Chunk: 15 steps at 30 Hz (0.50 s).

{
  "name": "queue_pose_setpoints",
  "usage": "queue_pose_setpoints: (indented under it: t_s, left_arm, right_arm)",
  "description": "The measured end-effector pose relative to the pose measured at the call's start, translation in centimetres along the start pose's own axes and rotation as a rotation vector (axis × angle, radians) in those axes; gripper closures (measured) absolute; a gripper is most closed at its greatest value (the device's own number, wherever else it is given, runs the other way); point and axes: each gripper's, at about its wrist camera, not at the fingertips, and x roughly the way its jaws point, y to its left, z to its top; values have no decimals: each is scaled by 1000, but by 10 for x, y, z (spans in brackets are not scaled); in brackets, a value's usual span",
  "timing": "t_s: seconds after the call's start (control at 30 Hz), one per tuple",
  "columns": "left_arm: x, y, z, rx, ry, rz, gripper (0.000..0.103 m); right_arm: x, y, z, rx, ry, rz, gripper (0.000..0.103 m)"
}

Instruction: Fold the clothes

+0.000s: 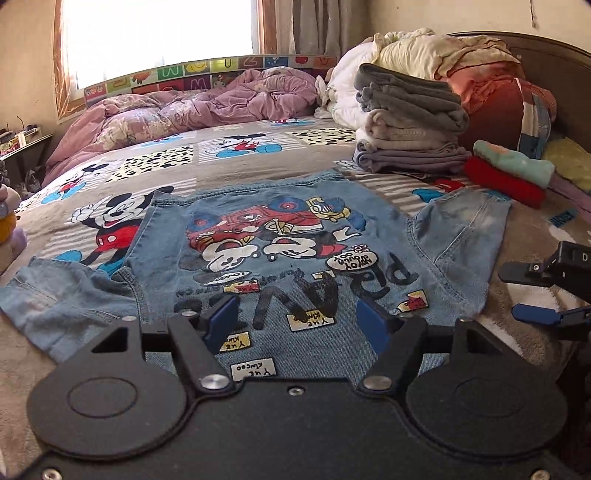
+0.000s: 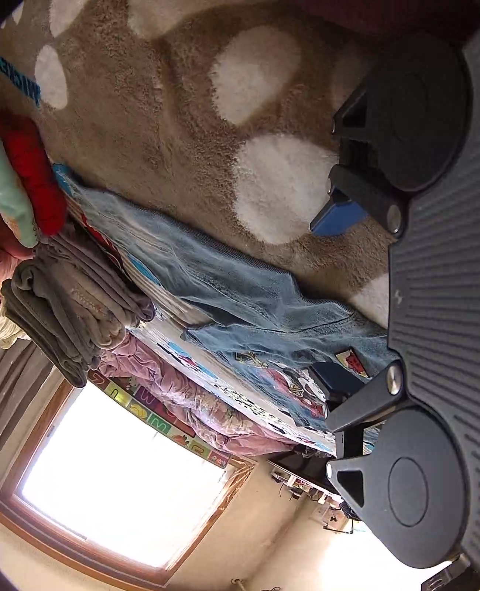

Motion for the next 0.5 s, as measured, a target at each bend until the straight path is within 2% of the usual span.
queue_pose_setpoints:
  t_s: [0.07,0.2,0.3,0.37,0.5]
  left_arm:
    - [3,-3,0,-3,15,4,36]
    - [10,-8,2,-10,44,12,45]
    - [18,-11,8,-29,59,9,46]
    - [23,-14,13,-41,69,8,46]
    - [33,-18,29,-59,85,9,46]
  right_arm:
    - [7,3,-2,-24,-17,-14,26]
    - [14,10,-5,-90,-3,0,26]
    - [16,11,-5,-121,19,29,23]
    - [17,14,-5,-150,39,50,14]
    - [18,19,-9,-210,50,49,12]
